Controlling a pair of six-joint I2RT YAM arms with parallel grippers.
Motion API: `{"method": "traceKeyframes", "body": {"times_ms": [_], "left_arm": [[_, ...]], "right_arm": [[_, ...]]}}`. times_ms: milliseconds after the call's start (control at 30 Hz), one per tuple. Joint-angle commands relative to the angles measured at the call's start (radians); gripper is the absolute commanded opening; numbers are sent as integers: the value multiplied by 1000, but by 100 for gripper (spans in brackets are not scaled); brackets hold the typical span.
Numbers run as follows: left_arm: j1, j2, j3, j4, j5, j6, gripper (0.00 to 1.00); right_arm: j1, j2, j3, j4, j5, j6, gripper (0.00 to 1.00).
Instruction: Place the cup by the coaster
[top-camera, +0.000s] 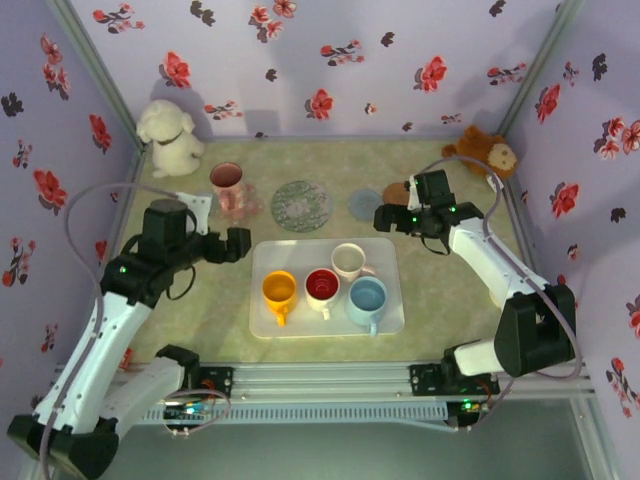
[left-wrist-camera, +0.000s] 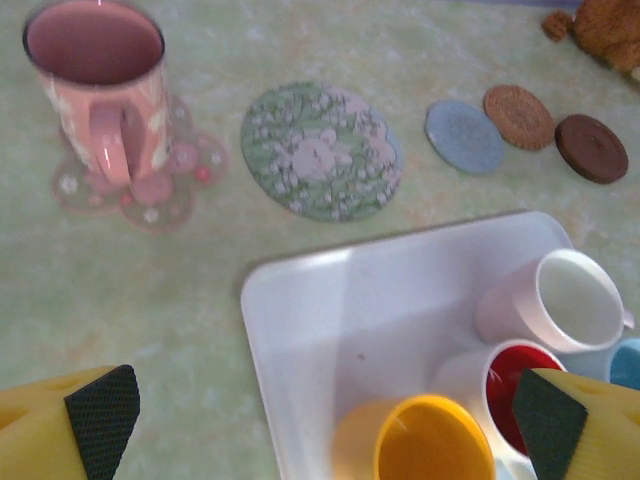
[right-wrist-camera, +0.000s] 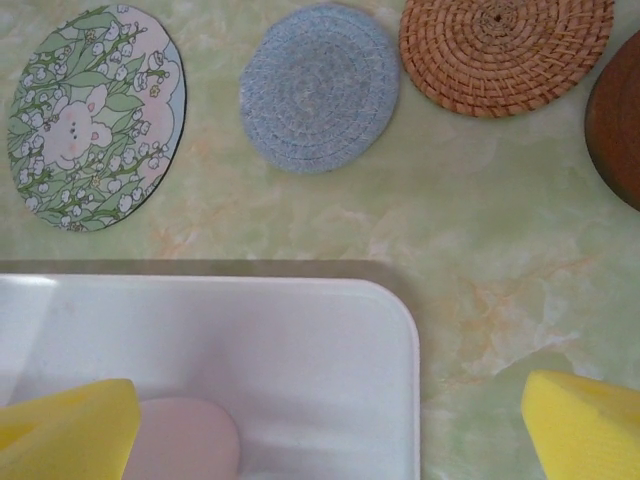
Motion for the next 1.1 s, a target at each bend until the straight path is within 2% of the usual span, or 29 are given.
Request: {"method": "traceKeyframes", "body": {"times_ms": [0, 133, 233, 400, 533, 767, 900, 1067], "left_arm": [[-20, 24, -59, -119, 48, -138, 98], [-38, 37, -107, -153, 38, -194, 97], [-49, 12, -144, -151, 75, -226, 95], [-138, -49, -182, -142, 169, -213, 92], [-194, 9, -175, -179, 216, -216, 85], [-373, 70, -218, -153, 86, -350, 83], [-479, 76, -280, -34, -7, -453, 82], [-552, 114, -355, 146, -99, -514, 79]], "right_arm": [[9, -20, 21, 4, -17, 0, 99], [11, -24, 16, 2, -12, 1, 99], [13, -22, 11, 0, -10, 4, 99], [16, -14, 4, 5, -7, 0, 99], [17, -5, 10, 3, -4, -4, 99], [17, -8, 8, 4, 10, -4, 99], [17, -7, 3, 3, 19, -5, 99], [17, 0, 4, 4, 23, -7, 99]]}}
